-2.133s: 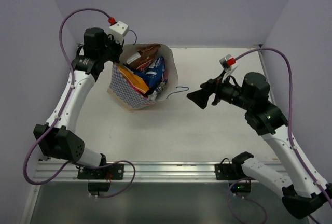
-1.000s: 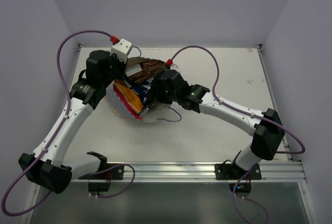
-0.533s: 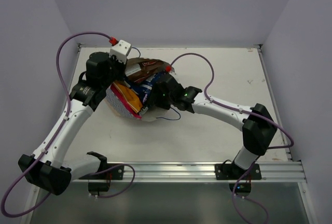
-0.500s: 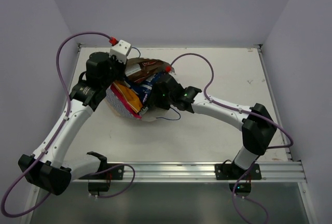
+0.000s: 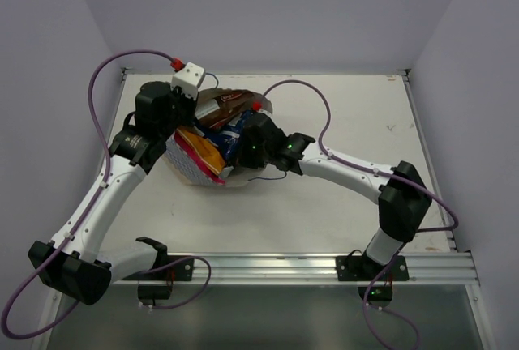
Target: Take the snacks out of the paper bag
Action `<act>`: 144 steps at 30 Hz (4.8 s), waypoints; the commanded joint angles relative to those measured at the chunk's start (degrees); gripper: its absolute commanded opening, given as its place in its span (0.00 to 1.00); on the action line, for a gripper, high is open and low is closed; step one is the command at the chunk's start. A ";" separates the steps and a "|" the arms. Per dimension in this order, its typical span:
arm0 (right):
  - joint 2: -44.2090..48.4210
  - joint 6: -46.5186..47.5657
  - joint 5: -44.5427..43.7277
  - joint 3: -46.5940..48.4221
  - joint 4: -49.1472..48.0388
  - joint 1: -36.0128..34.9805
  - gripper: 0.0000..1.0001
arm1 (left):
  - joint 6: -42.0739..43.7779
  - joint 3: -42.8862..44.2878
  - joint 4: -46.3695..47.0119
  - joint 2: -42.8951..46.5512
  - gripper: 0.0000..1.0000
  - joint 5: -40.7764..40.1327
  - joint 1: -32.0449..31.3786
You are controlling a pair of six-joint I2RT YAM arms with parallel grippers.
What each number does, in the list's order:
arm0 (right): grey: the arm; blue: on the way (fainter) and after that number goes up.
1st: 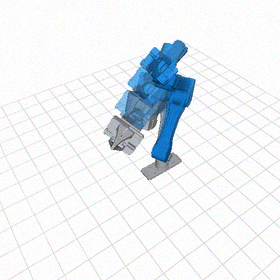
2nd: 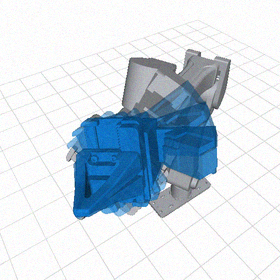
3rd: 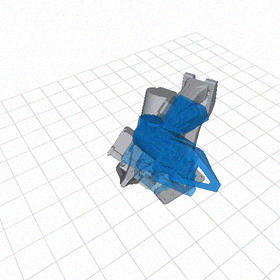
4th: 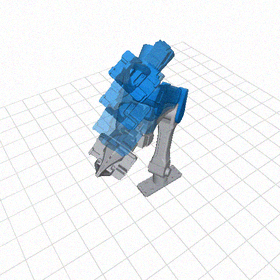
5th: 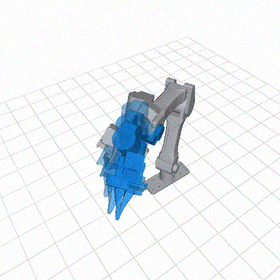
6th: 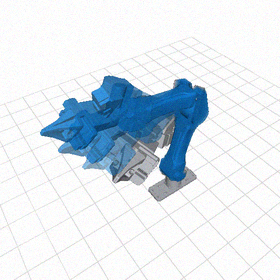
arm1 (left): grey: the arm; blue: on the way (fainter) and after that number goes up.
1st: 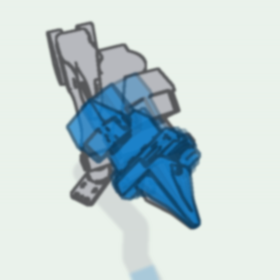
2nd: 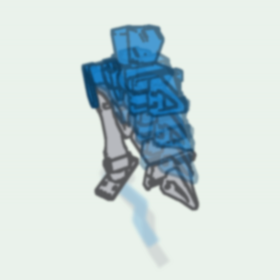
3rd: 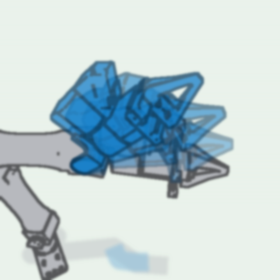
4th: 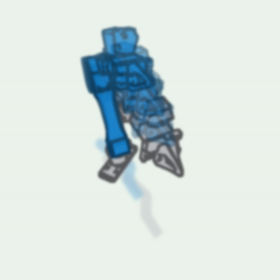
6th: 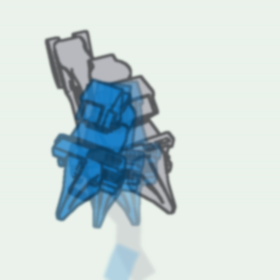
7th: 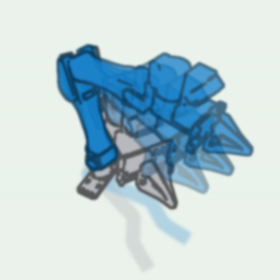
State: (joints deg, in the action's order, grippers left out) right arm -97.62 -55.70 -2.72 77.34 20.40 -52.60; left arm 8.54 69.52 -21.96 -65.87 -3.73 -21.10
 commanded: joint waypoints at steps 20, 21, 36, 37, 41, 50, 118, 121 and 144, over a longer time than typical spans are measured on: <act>23.43 27.92 -8.36 13.10 -3.97 7.93 0.00 | 2.36 0.71 4.20 2.67 0.00 -4.18 -0.43; 25.27 27.93 -7.74 12.84 -3.97 11.60 0.00 | 2.54 0.71 4.29 2.67 0.00 -4.44 -0.43; 19.59 30.65 -6.85 -2.54 -7.31 38.62 0.00 | 2.36 0.62 3.76 3.11 0.00 -5.85 -0.43; 18.10 30.39 -6.60 -4.20 -7.57 38.89 0.00 | 2.36 0.53 3.76 3.11 0.00 -5.85 -0.43; 9.40 28.73 -3.17 -5.45 -7.84 39.33 0.00 | 2.36 0.18 3.85 3.02 0.00 -5.77 -0.43; 13.59 32.31 1.23 -3.43 -7.14 33.46 0.82 | 2.54 0.53 4.11 2.67 0.00 -5.24 -0.43; 6.03 39.00 -8.09 14.50 -5.91 9.18 0.00 | 3.33 0.01 3.41 2.94 0.00 -8.93 -0.43; 7.97 40.76 -7.12 18.45 -3.80 9.18 0.00 | 3.50 0.62 3.24 2.50 0.00 -10.86 -0.43; 39.17 29.00 -10.14 -9.38 6.41 21.13 0.00 | 5.17 2.64 9.74 -2.51 0.00 -16.84 0.18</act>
State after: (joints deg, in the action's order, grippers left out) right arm -57.82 -20.99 -20.05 73.36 25.47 -31.05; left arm 11.68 68.36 -21.47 -68.34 -20.16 -21.12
